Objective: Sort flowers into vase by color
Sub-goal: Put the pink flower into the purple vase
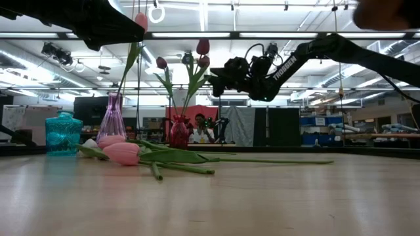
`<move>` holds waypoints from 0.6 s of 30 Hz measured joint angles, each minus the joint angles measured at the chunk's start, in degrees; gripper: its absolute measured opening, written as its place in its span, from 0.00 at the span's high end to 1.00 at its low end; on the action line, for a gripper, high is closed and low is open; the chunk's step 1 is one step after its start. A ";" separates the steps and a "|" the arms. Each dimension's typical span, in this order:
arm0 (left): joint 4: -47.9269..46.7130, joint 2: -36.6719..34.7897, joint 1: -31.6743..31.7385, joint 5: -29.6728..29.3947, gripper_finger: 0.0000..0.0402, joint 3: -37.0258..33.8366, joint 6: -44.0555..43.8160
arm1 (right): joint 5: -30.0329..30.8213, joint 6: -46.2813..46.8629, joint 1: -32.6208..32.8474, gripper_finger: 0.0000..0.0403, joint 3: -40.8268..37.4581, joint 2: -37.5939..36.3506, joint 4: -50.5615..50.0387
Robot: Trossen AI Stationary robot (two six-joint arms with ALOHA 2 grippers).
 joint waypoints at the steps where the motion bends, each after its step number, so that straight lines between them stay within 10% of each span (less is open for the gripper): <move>1: -0.01 0.00 0.00 0.00 0.61 0.00 -0.14 | -0.48 0.11 -0.32 0.50 0.00 0.00 -0.67; 18: -0.90 0.01 0.00 0.17 0.61 0.00 -1.50 | 7.69 6.88 -2.70 0.50 1.51 -0.02 7.88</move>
